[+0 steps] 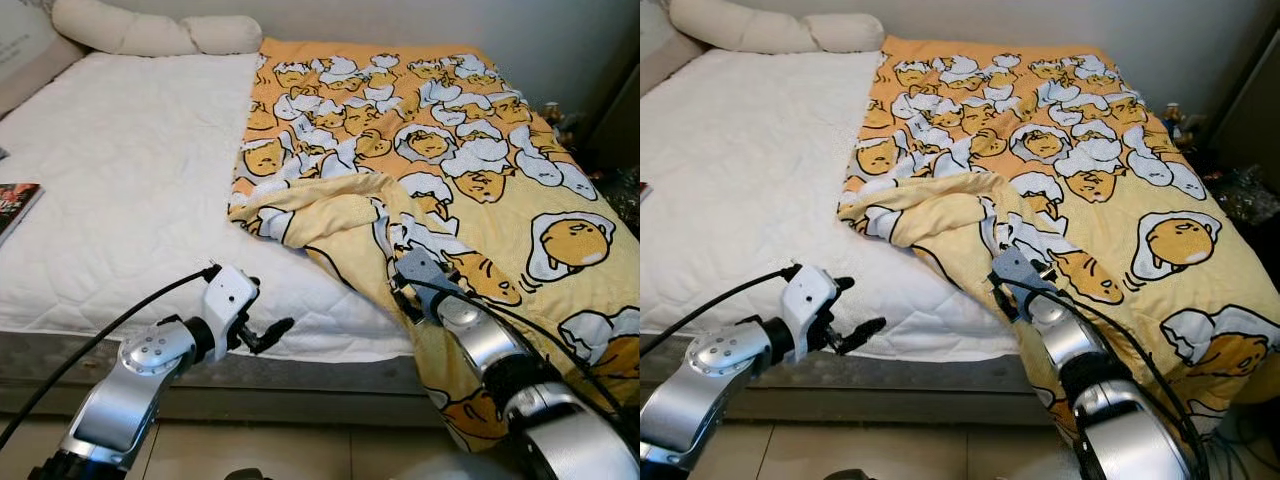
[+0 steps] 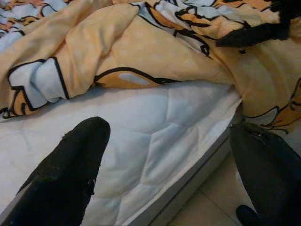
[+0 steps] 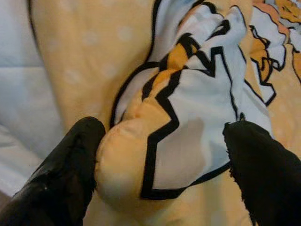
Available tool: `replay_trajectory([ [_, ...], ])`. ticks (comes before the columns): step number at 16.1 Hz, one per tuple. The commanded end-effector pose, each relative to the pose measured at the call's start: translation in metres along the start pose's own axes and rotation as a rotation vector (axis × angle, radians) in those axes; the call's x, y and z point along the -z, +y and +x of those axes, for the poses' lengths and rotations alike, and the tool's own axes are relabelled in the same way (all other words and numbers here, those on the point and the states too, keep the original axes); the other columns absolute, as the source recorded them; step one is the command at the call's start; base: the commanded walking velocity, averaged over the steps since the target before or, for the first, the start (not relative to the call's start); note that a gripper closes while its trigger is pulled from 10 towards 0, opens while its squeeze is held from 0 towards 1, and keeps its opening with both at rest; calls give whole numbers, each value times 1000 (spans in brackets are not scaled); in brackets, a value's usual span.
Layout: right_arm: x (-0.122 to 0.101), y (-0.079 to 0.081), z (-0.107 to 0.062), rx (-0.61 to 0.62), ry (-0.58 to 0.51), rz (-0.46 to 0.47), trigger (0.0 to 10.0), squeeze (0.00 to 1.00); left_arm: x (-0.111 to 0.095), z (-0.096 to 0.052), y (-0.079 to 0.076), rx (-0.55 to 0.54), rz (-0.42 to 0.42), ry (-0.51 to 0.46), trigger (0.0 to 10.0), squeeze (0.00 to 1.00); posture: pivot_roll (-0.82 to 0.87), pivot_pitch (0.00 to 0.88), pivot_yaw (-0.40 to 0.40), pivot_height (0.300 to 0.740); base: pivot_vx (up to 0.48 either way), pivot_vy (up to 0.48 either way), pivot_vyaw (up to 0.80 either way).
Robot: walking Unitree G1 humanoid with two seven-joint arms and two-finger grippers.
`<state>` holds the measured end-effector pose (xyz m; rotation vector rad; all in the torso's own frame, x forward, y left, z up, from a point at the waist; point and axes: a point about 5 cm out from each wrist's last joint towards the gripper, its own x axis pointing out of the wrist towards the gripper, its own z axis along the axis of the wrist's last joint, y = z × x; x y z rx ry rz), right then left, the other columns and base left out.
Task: Clean up the room
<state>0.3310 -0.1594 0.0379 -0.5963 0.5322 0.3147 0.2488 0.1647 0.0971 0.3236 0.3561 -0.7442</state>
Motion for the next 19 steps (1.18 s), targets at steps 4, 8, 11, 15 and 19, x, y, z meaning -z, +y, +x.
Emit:
replay_trajectory([
  [4, -9, -2, 4, 9, -32, -5, 0, 0, -1, -3, 0, 20, 7, 13, 10000, 0, 59, 0, -9, 740, 0, 0, 0],
  [8, -9, 0, 5, 1, -33, -4, 0, 0, -2, -1, -4, 57, 1, 14, 10000, 0, 60, 0, -9, 740, 0, 0, 0],
  [11, -8, 1, 5, -3, -32, 0, 0, 0, -1, -3, -5, 70, 4, 21, 10000, 0, 60, 0, -7, 740, 0, 0, 0],
  [15, -7, 2, 6, -16, -35, 27, 0, 0, 1, -4, -4, 75, 11, 34, 10000, 0, 53, 0, 2, 740, 0, 0, 0],
  [19, -8, 2, 6, -29, -45, 51, 0, 0, 1, -3, -6, 85, 10, 39, 10000, 0, 48, 0, 4, 740, 0, 0, 0],
])
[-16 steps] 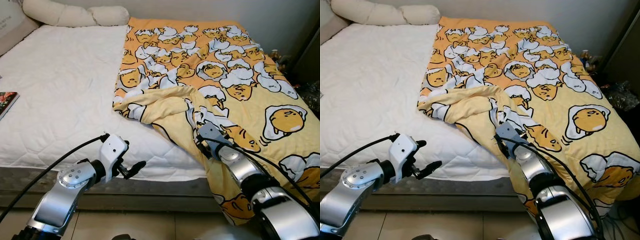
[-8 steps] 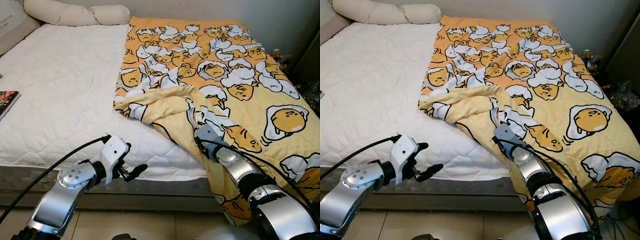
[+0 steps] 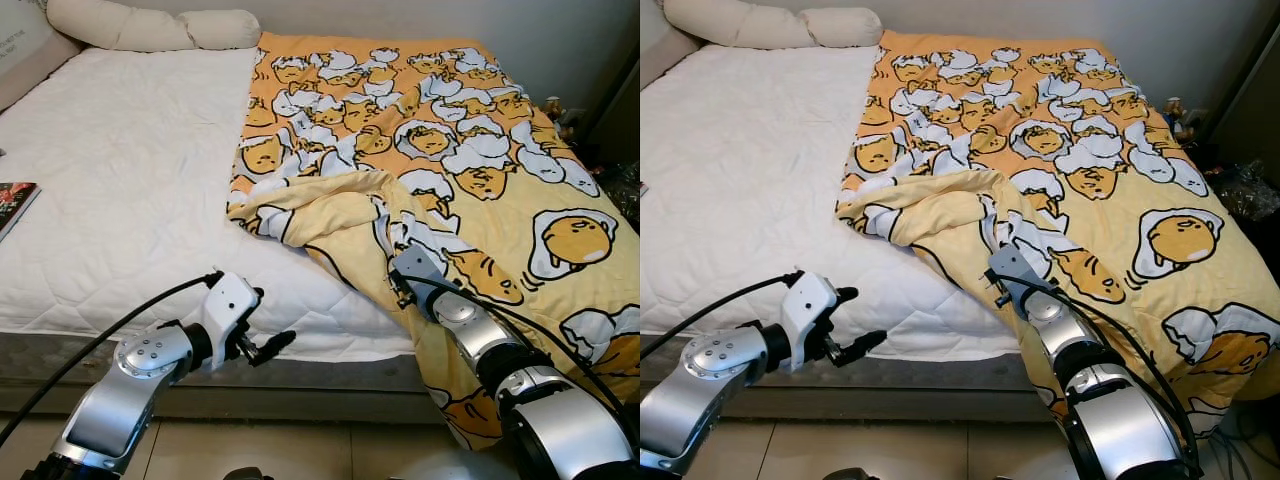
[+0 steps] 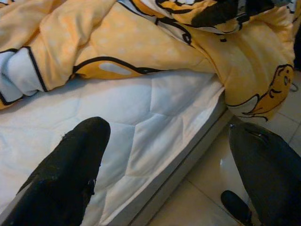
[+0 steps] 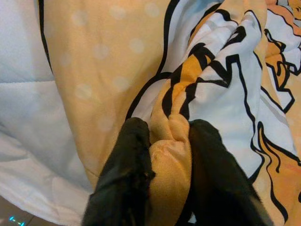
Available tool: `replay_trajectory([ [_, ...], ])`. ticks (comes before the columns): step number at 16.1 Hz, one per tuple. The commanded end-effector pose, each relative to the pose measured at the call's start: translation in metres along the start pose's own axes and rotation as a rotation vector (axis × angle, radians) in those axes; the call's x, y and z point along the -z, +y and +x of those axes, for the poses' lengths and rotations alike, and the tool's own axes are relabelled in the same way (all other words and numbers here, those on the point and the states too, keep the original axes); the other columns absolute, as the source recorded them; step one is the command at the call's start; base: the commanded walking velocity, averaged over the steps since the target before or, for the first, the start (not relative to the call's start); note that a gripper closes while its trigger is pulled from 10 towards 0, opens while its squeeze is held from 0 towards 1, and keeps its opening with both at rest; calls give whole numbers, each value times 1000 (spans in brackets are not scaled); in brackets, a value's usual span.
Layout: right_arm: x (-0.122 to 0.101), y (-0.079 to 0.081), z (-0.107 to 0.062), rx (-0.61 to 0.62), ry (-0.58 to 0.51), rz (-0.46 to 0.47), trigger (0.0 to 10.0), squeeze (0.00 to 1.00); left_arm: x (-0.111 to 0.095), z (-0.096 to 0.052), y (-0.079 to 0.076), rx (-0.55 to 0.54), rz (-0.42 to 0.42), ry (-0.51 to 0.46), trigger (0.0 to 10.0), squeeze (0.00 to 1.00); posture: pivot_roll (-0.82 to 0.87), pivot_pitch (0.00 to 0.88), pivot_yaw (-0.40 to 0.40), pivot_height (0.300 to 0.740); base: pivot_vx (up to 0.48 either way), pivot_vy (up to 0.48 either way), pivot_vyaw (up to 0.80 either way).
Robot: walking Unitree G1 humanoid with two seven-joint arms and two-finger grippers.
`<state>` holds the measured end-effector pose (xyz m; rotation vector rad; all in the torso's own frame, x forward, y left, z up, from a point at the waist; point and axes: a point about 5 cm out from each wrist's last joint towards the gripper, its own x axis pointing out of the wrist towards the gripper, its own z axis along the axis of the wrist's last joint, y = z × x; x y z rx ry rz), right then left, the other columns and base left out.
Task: Clean up the room
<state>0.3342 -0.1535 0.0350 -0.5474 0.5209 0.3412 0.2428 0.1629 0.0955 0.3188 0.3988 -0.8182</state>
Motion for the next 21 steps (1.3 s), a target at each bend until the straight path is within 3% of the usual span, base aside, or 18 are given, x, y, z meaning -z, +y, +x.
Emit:
replay_trajectory([
  [1, -6, -3, 0, -15, -26, 9, 0, 0, -1, -1, -1, 8, 13, 11, 10000, 0, 48, 0, 2, 740, 0, 0, 0],
  [6, -3, -7, -2, -48, -26, -2, 0, 0, 1, -3, -4, 11, 6, 15, 10000, 0, 49, 0, 0, 740, 0, 0, 0],
  [8, -5, -3, -4, -147, -86, 99, 0, 0, 3, -6, -7, 11, 0, 21, 10000, 0, 52, 0, 3, 740, 0, 0, 0],
  [9, -16, 9, -8, -345, -209, 200, 0, 0, 4, -9, -8, 13, -2, 26, 10000, 0, 55, 0, 3, 740, 0, 0, 0],
  [11, -21, 19, -17, -525, -294, 213, 0, 0, 4, -11, -10, 17, -3, 29, 10000, 0, 62, 0, 0, 740, 0, 0, 0],
  [12, -18, 30, -40, -808, -351, 172, 0, 0, 4, -15, -12, 21, -6, 32, 10000, 0, 70, 0, -3, 740, 0, 0, 0],
  [13, -14, 35, -54, -940, -360, 144, 0, 0, 4, -16, -14, 22, -8, 36, 10000, 0, 74, 0, -5, 740, 0, 0, 0],
  [15, 3, 36, -94, -1272, -324, 86, 0, 0, 7, -19, -19, 36, -16, 49, 10000, 0, 82, 0, -7, 740, 0, 0, 0],
  [17, 22, 36, -118, -1466, -197, 35, 0, 0, 5, -19, -19, 41, -16, 49, 10000, 0, 83, 0, -7, 740, 0, 0, 0],
  [18, 28, 36, -116, -1445, -161, -6, 0, 0, 4, -18, -18, 41, -13, 48, 10000, 0, 83, 0, -7, 740, 0, 0, 0],
  [19, 30, 36, -111, -1384, -159, -26, 4667, 0, 4, -17, -16, 41, -11, 48, 10000, 0, 80, 0, -6, 740, 0, 0, 0],
  [20, 29, 37, -106, -1329, -159, -17, 10000, 0, 3, -16, -15, 41, -10, 48, 10000, 0, 79, 0, -4, 740, 0, 0, 0],
  [21, 27, 38, -102, -1296, -153, 16, 10000, 0, 2, -14, -14, 44, -5, 48, 10000, 0, 76, 0, -1, 740, 0, 0, 0],
])
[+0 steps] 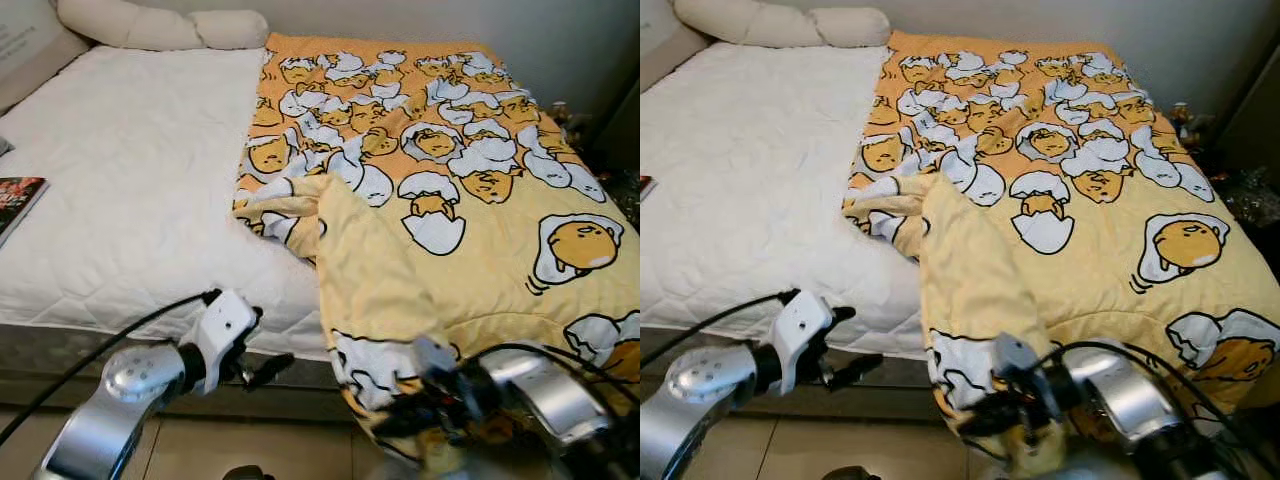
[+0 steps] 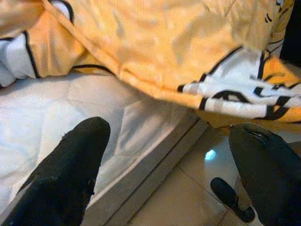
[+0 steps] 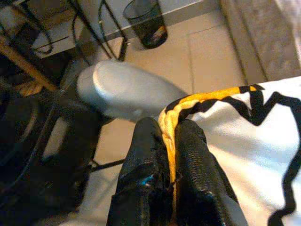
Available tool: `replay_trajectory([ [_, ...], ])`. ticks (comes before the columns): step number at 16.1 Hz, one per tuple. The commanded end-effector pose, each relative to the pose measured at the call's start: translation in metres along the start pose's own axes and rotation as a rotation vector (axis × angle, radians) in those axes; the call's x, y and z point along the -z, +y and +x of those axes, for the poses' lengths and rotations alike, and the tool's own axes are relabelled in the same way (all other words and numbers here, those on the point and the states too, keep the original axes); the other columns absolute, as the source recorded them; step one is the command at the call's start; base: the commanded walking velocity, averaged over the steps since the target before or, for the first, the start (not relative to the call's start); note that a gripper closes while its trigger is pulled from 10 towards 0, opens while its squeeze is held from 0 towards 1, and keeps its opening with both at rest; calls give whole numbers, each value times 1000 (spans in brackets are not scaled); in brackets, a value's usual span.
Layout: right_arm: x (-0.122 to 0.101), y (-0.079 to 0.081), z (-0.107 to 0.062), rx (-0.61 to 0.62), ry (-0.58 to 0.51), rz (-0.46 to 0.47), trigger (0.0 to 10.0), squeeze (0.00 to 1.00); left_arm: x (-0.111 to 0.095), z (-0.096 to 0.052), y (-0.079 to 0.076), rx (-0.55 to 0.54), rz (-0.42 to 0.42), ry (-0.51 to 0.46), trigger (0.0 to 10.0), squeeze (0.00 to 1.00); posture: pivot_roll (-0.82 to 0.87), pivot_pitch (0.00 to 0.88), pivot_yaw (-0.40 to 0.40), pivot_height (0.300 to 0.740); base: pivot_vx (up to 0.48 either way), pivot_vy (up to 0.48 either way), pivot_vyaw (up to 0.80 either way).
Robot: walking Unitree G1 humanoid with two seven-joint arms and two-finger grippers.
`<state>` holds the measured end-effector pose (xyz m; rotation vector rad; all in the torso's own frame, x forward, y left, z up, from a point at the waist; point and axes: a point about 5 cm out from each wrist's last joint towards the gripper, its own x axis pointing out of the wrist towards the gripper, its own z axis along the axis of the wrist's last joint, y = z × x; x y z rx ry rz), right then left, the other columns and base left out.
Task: Clean up the room
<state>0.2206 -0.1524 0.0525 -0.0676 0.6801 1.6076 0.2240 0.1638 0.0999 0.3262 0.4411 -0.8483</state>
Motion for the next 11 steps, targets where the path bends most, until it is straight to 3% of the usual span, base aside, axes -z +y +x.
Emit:
replay_trajectory([
  [1, -3, -7, -3, 33, 4, 14, 10000, 0, 1, 2, 1, 11, 1, 10, 10000, 0, 71, 0, 4, 740, 0, 0, 0],
  [2, -1, -8, -1, 15, 5, 48, 10000, 1000, -1, 3, 1, 14, 4, 8, 10000, 0, 69, 0, 5, 740, 0, 0, 0],
  [7, 23, -29, 19, 28, 52, 109, 10000, 1000, -4, 8, 4, 26, 17, 0, 10000, 0, 56, 0, 16, 740, 0, 0, 0],
  [11, 37, -30, 33, 37, 70, 129, 10000, 1000, -5, 11, 6, 35, 28, 2, 10000, 0, 50, 0, 25, 740, 0, 0, 0],
])
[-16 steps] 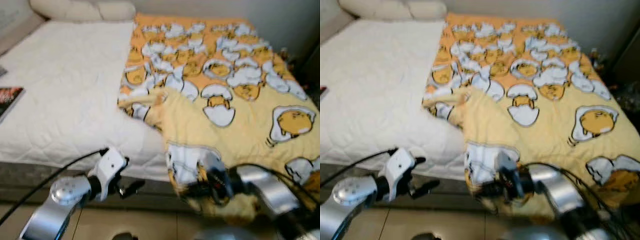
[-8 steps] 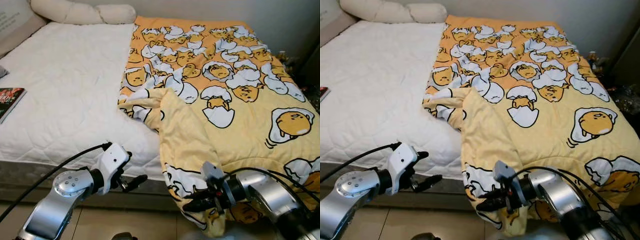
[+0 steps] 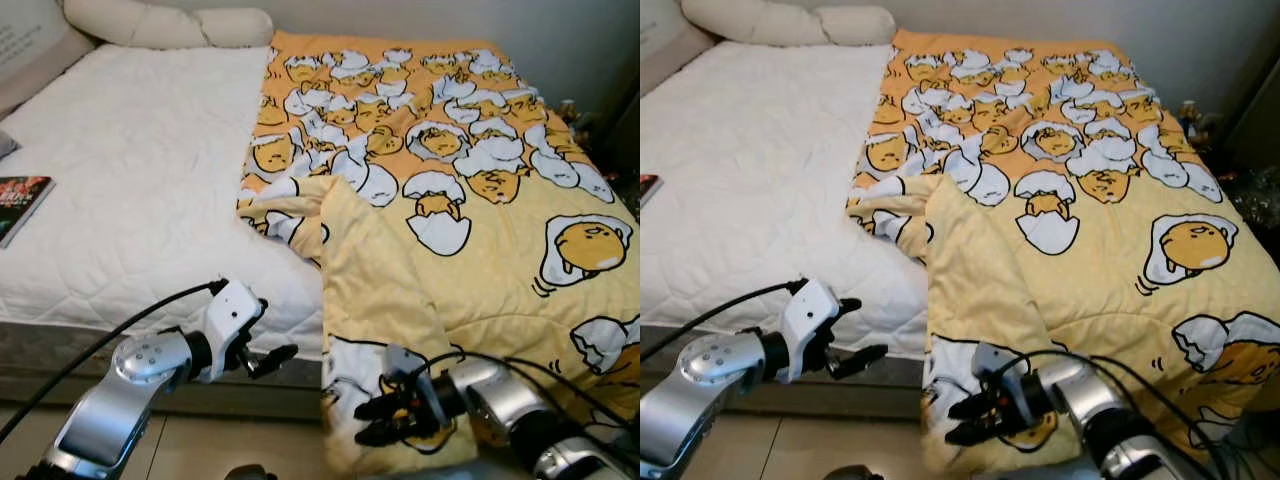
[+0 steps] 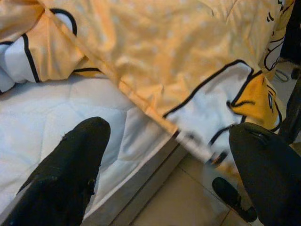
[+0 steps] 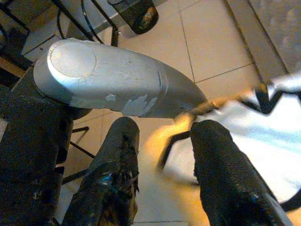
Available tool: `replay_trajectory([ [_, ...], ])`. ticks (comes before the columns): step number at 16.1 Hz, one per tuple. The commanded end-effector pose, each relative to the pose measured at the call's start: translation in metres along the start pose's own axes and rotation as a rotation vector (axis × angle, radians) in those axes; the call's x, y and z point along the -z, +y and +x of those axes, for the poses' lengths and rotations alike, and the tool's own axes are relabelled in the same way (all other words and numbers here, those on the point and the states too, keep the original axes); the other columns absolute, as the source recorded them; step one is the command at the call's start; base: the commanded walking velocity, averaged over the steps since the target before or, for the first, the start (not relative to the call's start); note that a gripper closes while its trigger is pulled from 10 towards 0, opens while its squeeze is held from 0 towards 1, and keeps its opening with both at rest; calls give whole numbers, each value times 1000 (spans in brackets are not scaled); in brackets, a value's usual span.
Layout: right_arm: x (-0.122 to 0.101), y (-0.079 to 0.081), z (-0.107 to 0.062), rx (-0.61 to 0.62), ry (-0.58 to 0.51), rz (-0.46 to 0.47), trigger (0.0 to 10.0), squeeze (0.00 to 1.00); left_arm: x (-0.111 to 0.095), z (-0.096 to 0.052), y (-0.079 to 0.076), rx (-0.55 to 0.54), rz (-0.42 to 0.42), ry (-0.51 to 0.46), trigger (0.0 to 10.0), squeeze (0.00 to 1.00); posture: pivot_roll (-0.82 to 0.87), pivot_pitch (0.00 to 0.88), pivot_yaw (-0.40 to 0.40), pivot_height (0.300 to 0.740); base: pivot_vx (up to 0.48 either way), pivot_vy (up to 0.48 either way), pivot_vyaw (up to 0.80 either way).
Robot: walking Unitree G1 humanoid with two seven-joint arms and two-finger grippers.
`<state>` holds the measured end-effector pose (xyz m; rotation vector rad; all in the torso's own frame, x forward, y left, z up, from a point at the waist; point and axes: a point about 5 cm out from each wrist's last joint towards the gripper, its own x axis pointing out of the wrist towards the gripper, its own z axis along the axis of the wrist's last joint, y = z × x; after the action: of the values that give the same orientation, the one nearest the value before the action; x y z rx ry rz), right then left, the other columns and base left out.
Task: Clean up the room
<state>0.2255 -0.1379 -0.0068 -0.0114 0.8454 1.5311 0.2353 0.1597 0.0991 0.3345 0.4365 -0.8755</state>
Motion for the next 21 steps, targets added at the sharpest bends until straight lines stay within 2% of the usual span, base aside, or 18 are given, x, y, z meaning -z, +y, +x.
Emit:
replay_trajectory([
  [1, -4, -4, -4, 17, 0, -32, 10000, 1000, -1, 2, 0, 14, 15, 5, 10000, 0, 48, 0, 27, 740, 0, 0, 0],
  [4, -10, -8, -10, 62, -41, -79, 10000, 1000, -2, 3, 1, 13, 22, 1, 10000, 0, 50, 0, 24, 740, 0, 0, 0],
  [6, -20, -19, -10, 223, -79, -112, 10000, 1000, -2, 4, 3, -10, 21, -6, 10000, 0, 52, 0, 18, 740, 0, 0, 0],
  [7, -30, -30, -12, 394, -119, -140, 10000, 1000, -1, 5, 5, -37, 22, -7, 10000, 0, 51, 0, 14, 740, 0, 0, 0],
  [8, -39, -41, -19, 578, -177, -124, 10000, 1000, 0, 9, 9, -89, 6, -9, 10000, 0, 51, 0, 10, 740, 0, 0, 0],
  [9, -45, -43, -38, 641, -271, -130, 10000, 1000, 0, 12, 14, -137, -10, -19, 10000, 0, 52, 0, 9, 740, 0, 0, 0],
  [10, -55, -42, -50, 649, -345, -159, 10000, 1000, 0, 15, 16, -163, -28, -25, 10000, 0, 52, 0, 9, 740, 0, 0, 0],
  [11, -69, -40, -55, 662, -434, -176, 10000, 1000, 0, 17, 20, -198, -51, -32, 10000, 0, 47, 0, 7, 740, 0, 0, 0],
  [12, -84, -40, -59, 698, -532, -169, 10000, 443, 1, 19, 24, -237, -84, -40, 10000, 0, 47, 0, 7, 740, 0, 0, 0],
  [13, -101, -40, -61, 750, -637, -158, 10000, 0, 4, 22, 30, -292, -101, -38, 10000, 0, 41, 0, 8, 740, 0, 0, 0],
  [14, -113, -38, -60, 792, -703, -151, 10000, 0, 6, 25, 33, -327, -102, -38, 10000, 0, 38, 0, 9, 740, 0, 0, 0],
  [16, -118, -33, -56, 876, -737, -141, 10000, 0, 3, 28, 34, -362, -102, -80, 10000, 0, 28, 0, 16, 740, 0, 0, 0],
  [17, -117, -33, -56, 909, -725, -141, 10000, 0, 1, 28, 34, -370, -100, -98, 10000, 0, 28, 0, 16, 740, 0, 0, 0],
  [18, -110, -29, -53, 957, -708, -108, 10000, 0, -4, 27, 31, -375, -84, -156, 10000, 0, 26, 0, 16, 740, 0, 0, 0],
  [21, -95, -29, -49, 1060, -674, -35, 10000, 0, -6, 21, 36, -462, -93, -190, 10000, 0, 32, 0, 10, 740, 0, 0, 0],
])
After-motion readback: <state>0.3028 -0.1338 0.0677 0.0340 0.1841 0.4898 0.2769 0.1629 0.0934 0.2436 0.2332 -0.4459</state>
